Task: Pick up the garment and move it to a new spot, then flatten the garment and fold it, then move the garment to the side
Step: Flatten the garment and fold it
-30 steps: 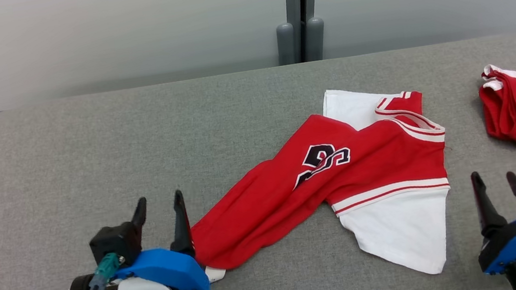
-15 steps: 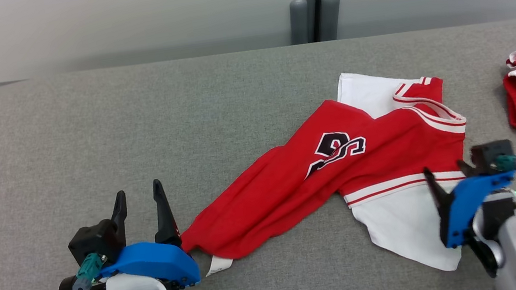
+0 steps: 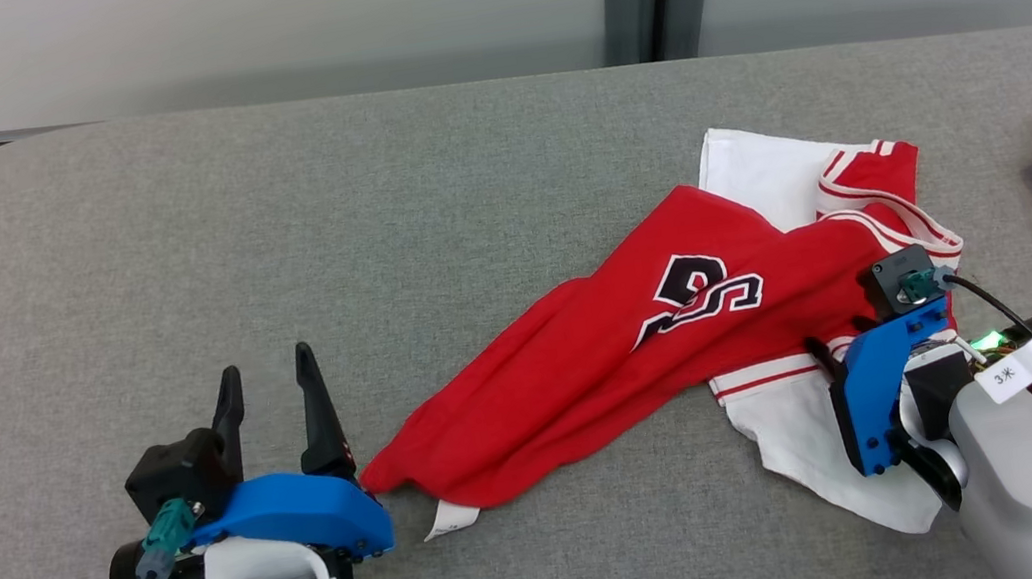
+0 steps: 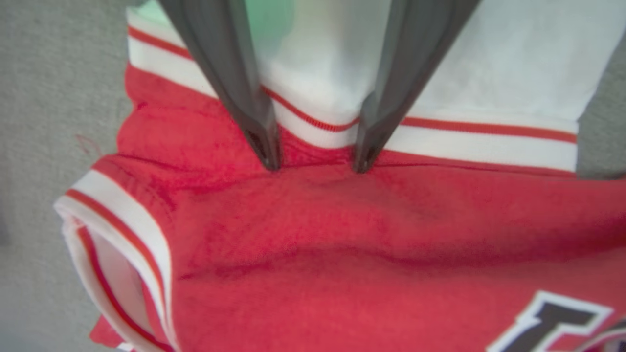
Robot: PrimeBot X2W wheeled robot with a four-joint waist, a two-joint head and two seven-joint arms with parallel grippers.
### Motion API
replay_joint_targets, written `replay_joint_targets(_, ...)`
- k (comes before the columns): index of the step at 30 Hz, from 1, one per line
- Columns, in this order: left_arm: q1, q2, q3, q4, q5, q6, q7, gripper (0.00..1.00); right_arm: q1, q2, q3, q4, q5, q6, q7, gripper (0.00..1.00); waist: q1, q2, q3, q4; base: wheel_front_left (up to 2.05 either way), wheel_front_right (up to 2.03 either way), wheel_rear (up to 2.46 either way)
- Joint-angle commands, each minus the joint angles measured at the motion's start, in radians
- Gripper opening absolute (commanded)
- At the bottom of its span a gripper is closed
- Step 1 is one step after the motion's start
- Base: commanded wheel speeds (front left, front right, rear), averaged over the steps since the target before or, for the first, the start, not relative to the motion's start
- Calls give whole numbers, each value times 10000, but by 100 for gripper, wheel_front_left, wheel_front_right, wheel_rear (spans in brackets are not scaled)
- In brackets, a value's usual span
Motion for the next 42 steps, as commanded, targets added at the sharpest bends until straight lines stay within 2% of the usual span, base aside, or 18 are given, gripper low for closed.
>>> replay_joint_targets(1, 159, -25, 73, 36, 45, -39, -46, 100, 229, -195, 64, 421, -122, -5, 95, 3, 0, 2, -10, -44, 0, 0, 0)
replay_joint_targets(2, 214, -58, 204, 81, 110, -73, -46, 100, 152, -317, 77, 506, -183, -10, -37, 0, 0, 2, -48, -143, 0, 0, 0)
replay_joint_targets(8, 338, -134, 257, 185, 204, -151, -46, 100, 64, -420, -208, 442, -9, -12, -589, 0, 0, 2, -208, -409, 0, 0, 0)
replay_joint_targets(16, 482, -154, 176, 302, 262, -270, -44, 100, 801, -846, -934, -65, 401, -10, -1174, 0, 0, 2, -440, -673, 0, 0, 0)
replay_joint_targets(22, 503, -181, -171, 415, 254, -523, 245, 100, 1505, -633, -1752, -669, 300, -4, -1464, 0, 0, 2, -511, -750, 0, 0, 0)
replay_joint_targets(23, 475, -192, -248, 460, 284, -585, 339, 100, 1587, -586, -1859, -753, 272, -4, -1502, 10, 0, 2, -527, -759, 0, 0, 0)
replay_joint_targets(25, 342, -233, -460, 539, 323, -685, 478, 100, 1749, -417, -2047, -989, 193, -4, -1596, 87, 0, 2, -566, -772, 0, 0, 0)
replay_joint_targets(26, 249, -263, -548, 584, 384, -718, 561, 100, 1813, -335, -2133, -1104, 165, -4, -1624, 100, 0, 2, -585, -780, 0, 0, 0)
replay_joint_targets(32, -281, -564, -1354, 954, 610, -1128, 1309, 100, 2329, 88, -2643, -2278, 53, -4, -1841, 100, 0, 2, -629, -846, 0, 0, 0)
replay_joint_targets(35, -555, -748, -1690, 1368, 561, -1463, 1778, 100, 2609, 302, -2785, -3152, 106, -4, -1912, 100, 0, 2, -567, -971, 0, 0, 0)
replay_joint_targets(42, -1078, -1135, -2116, 2588, 601, -1937, 2275, 100, 3220, 667, -2807, -5213, 279, -4, -1698, 100, 0, 2, -353, -1390, 0, 0, 0)
